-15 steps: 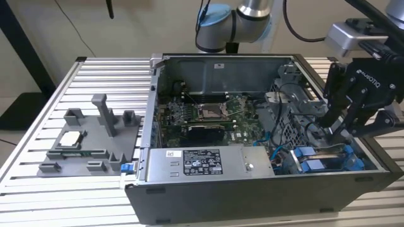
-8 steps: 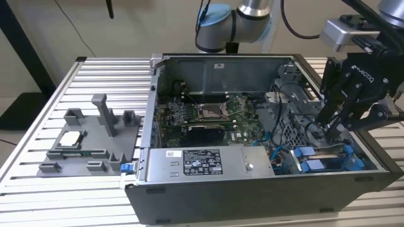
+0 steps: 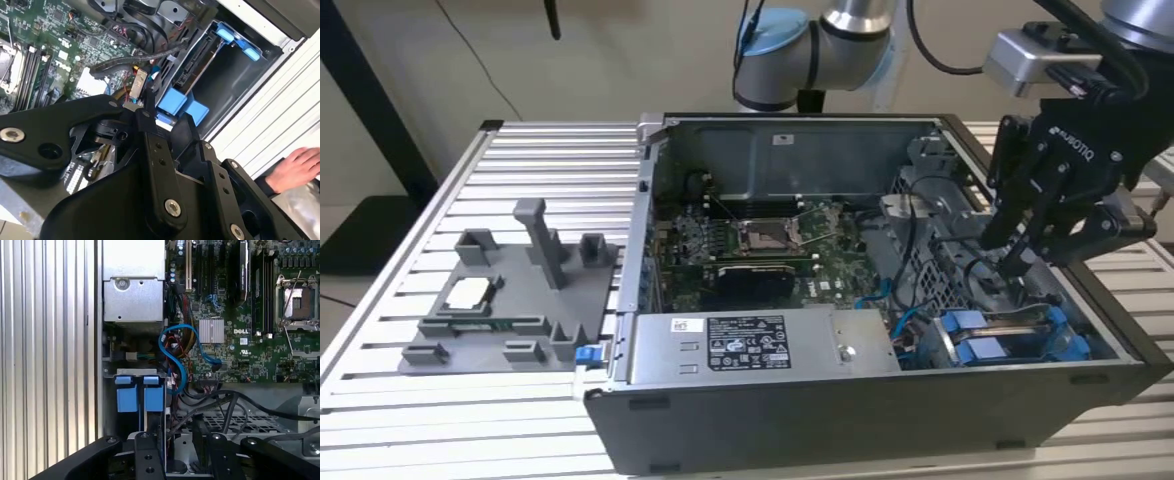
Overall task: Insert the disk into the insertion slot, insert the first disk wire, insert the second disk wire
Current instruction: 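Insert the first disk wire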
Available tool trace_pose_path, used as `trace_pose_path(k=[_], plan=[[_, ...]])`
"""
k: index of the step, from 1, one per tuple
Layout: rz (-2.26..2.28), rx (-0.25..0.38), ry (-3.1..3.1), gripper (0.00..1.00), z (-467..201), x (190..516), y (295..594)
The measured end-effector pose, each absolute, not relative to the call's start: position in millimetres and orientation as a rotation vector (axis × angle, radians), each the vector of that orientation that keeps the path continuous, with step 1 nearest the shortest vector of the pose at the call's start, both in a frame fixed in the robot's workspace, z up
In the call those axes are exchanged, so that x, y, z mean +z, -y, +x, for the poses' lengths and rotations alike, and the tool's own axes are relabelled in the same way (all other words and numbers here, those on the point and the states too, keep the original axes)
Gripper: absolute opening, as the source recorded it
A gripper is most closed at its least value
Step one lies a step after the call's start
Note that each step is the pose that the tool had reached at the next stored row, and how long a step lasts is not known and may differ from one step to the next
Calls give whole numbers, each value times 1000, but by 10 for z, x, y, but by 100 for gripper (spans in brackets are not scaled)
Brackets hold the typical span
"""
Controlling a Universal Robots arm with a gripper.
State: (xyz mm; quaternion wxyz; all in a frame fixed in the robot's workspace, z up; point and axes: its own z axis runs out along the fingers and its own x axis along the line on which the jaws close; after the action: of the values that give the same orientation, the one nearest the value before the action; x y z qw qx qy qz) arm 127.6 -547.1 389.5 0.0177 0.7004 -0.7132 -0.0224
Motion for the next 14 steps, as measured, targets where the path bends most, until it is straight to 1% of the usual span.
trace_pose_path(k=[7,14], plan=[[2177,-70,2217,41,1276,3890,5403],[2176,-70,2216,41,1276,3994,5395]])
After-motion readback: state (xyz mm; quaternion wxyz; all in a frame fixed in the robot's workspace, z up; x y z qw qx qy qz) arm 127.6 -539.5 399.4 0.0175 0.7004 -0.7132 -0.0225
